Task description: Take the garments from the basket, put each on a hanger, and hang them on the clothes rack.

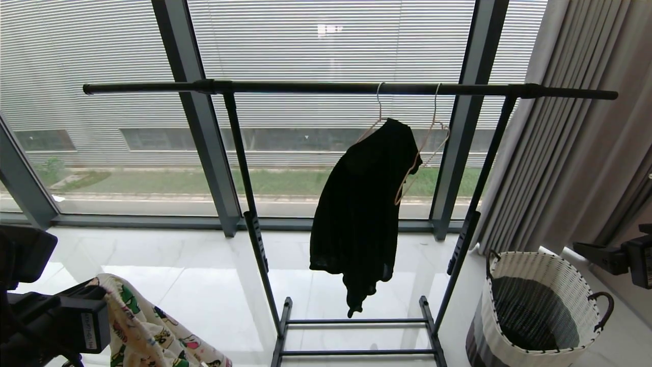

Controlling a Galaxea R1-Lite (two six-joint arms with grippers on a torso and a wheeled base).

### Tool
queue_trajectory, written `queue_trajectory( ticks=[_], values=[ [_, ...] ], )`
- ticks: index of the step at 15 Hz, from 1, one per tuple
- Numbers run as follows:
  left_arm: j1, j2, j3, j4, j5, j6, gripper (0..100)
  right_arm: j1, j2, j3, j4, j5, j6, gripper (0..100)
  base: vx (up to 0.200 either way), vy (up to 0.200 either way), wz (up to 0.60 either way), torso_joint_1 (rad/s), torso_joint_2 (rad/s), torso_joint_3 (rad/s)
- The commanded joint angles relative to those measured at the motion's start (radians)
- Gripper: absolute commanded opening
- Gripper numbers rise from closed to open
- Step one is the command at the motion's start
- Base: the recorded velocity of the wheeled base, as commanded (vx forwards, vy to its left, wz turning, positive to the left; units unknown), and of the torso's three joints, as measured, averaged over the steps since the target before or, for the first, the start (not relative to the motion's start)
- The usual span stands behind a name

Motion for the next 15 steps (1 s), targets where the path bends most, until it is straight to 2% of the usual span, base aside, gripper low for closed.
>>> queue_trajectory(
  ticks=[1, 7, 13, 15],
  values=[
    [0.0, 0.0, 0.0, 0.0, 0.0, 0.0, 0, 0.0, 0.002, 0.001, 0.001, 0.002, -0.001, 100, 0.2, 0.0, 0.0, 0.012, 0.0, 0.002],
    [0.0, -0.003, -0.003, 0.0, 0.0, 0.0, 0, 0.0, 0.003, 0.001, 0.001, 0.006, 0.001, 100, 0.2, 0.0, 0.0, 0.008, 0.0, -0.001],
    [0.0, -0.002, -0.009, 0.0, 0.0, 0.0, 0, 0.003, 0.009, -0.001, -0.013, 0.057, 0.004, 100, 0.2, 0.0, 0.0, 0.004, 0.0, 0.004],
    [0.0, -0.003, -0.009, 0.0, 0.0, -0.002, 0, 0.005, 0.032, -0.001, -0.054, 0.075, 0.007, 100, 0.0, 0.0, 0.0, 0.0, 0.0, 0.0]
  ],
)
